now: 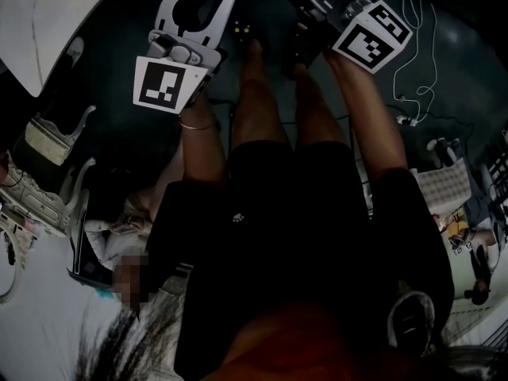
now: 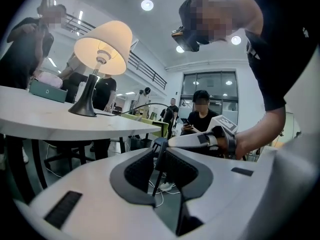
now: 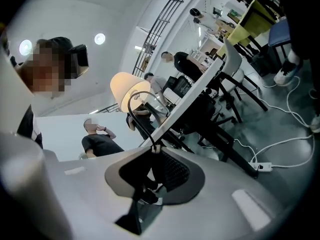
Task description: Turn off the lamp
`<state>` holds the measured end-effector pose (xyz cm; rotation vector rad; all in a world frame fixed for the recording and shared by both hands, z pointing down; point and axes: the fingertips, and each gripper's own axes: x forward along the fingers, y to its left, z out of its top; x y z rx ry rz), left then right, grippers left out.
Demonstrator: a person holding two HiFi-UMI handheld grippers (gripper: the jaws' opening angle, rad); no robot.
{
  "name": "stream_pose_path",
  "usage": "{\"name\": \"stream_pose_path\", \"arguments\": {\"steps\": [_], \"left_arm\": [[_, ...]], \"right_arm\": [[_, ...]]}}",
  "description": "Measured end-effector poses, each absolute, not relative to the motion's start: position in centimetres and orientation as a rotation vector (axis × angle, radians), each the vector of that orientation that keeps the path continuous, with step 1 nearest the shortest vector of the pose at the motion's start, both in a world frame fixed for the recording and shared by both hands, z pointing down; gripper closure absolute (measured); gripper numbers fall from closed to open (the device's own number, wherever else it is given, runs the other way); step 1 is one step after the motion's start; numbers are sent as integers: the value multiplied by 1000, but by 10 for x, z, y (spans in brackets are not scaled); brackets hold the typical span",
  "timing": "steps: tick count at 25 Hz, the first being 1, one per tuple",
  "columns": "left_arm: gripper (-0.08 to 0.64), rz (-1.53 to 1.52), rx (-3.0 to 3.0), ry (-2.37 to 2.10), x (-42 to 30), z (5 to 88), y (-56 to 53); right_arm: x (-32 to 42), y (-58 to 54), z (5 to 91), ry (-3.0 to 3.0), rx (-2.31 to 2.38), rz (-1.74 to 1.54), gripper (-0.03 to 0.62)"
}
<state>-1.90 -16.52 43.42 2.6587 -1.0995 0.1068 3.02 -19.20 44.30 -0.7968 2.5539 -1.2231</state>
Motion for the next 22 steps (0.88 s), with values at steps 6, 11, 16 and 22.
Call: {"name": "stream_pose_path", "arguments": {"steps": [6, 11, 16, 22], "left_arm": [[489, 189, 2653, -1047, -16, 460, -162], [489, 189, 2652, -1030, -15, 468, -160], [488, 205, 2666, -1018, -14, 471, -162], [488, 259, 2686, -990, -10, 480, -158]], "right_arm": [[32, -192, 441, 2508, -778, -1253, 532], [35, -191, 441, 2477, -771, -1270, 532], [33, -192, 438, 2452, -744, -1285, 532], [34, -192, 439, 2366, -709, -1330, 532]]}}
